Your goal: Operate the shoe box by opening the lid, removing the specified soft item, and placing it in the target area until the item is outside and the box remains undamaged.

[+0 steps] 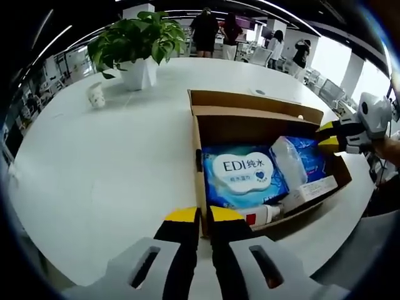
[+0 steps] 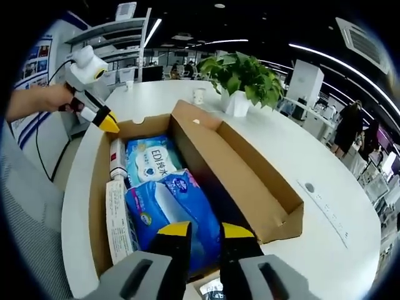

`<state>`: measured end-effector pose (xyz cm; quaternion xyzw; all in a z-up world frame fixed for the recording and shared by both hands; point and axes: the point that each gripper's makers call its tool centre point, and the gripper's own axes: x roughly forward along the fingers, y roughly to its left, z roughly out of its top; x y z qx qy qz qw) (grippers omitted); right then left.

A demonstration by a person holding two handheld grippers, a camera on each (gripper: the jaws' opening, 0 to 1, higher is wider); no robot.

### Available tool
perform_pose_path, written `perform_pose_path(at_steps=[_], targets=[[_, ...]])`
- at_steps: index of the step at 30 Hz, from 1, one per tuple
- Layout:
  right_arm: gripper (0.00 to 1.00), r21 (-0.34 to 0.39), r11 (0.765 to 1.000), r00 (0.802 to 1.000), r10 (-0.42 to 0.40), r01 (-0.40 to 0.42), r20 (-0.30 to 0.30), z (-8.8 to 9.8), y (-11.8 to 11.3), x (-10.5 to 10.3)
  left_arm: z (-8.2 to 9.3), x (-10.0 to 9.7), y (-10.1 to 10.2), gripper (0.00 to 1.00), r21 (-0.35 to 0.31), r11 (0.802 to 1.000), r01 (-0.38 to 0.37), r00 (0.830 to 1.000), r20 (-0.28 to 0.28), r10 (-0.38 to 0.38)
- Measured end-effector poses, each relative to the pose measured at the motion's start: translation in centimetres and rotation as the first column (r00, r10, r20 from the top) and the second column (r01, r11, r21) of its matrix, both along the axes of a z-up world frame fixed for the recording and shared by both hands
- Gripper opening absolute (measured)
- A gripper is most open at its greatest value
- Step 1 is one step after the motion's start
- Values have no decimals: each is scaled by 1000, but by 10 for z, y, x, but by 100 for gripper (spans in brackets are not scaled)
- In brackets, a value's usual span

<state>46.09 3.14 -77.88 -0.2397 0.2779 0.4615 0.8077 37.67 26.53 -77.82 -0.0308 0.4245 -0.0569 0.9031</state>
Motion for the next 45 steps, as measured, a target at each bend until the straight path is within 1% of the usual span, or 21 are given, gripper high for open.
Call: perform_pose_path(at_steps=[3,8,11,16,17,29,32,40,42,45], targets=[[11,-16,1000,1000,11,-11,-2,-5,2,0,0,0,0,3,3,1000,-7,1000,-4,7],[8,-47,999,1000,25,-24,14,-10,4,2,-1,-1,0,2,8,1000,-12,1000,-10,12],[4,-49,998,1000,26,-25,15,-12,5,3,-1,-2,-1,2,14,1000,-9,1000,-8,9],[2,-58,998,999,27,-26,19,-14,7,5,-1,-2,-1,2,10,1000,-14,1000,-8,15],[0,-60,998,999,28,-27,21,-13,7,5,-1,-2,-1,2,10,1000,-15,1000,-9,15],[0,-45,999,999,28,-26,35,-5,9,3,-1,-2,-1,2,0,1000,-20,1000,-12,20],[0,-26,1000,1000,14,-13,23,0,11,3,-2,-2,-1,2,-4,1000,-22,1000,-13,22],[0,-9,1000,1000,2,-1,14,6,12,1,-1,-2,-1,2,-5,1000,-22,1000,-14,22],[0,21,1000,1000,-12,12,7,12,15,2,-1,-2,-1,2,-7,1000,-23,1000,-14,23],[0,25,1000,1000,-3,3,15,16,20,1,-1,-2,-1,2,-7,1000,-24,1000,-13,23]])
